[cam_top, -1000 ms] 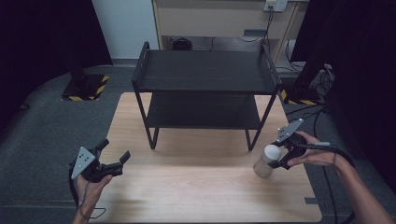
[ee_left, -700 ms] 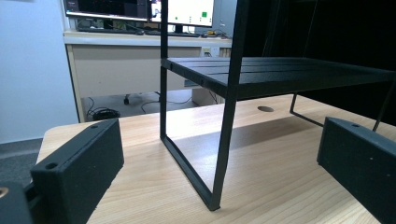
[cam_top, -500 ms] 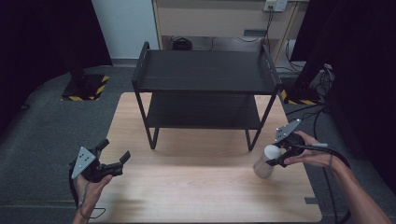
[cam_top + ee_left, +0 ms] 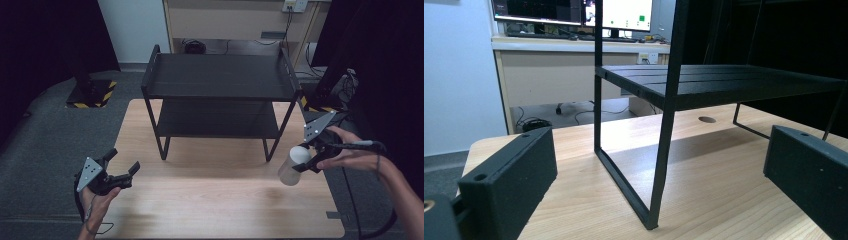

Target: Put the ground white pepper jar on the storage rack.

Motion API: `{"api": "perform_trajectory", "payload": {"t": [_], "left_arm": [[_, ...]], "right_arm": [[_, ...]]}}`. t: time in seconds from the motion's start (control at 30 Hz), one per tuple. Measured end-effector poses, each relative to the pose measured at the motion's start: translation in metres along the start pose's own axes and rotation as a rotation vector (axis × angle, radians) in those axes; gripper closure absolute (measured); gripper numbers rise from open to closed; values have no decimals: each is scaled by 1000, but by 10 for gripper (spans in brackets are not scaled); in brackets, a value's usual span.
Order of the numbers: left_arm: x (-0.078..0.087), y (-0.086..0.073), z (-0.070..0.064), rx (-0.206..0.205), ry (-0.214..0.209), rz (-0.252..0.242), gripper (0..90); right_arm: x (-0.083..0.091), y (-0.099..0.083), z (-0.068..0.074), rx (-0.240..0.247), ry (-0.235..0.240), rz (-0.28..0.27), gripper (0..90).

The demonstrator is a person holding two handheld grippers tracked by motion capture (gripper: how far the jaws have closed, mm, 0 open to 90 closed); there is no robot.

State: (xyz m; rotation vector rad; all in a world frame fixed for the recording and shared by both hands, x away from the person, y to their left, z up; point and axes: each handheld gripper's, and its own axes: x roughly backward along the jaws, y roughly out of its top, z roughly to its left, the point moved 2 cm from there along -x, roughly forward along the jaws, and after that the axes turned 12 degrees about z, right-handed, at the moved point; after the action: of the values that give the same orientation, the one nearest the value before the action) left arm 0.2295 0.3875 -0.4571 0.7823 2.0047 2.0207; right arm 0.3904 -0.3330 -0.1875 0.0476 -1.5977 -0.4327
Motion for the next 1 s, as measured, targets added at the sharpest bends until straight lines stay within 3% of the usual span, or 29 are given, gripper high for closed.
{"api": "perform_trajectory", "payload": {"t": [0.27,0.5,0.8,1.0], "left_arm": [[0,0,0,2,2,-1,0],[0,0,1,3,0,-4,0],[-1,-2,3,19,-3,-1,0],[-1,-2,3,20,-4,0,0]], "right_arm": [[81,41,18,56,-28,-5,335],[138,77,27,103,-34,-26,335],[176,118,19,105,-53,-29,335],[192,138,-4,27,-94,-50,334]]}}
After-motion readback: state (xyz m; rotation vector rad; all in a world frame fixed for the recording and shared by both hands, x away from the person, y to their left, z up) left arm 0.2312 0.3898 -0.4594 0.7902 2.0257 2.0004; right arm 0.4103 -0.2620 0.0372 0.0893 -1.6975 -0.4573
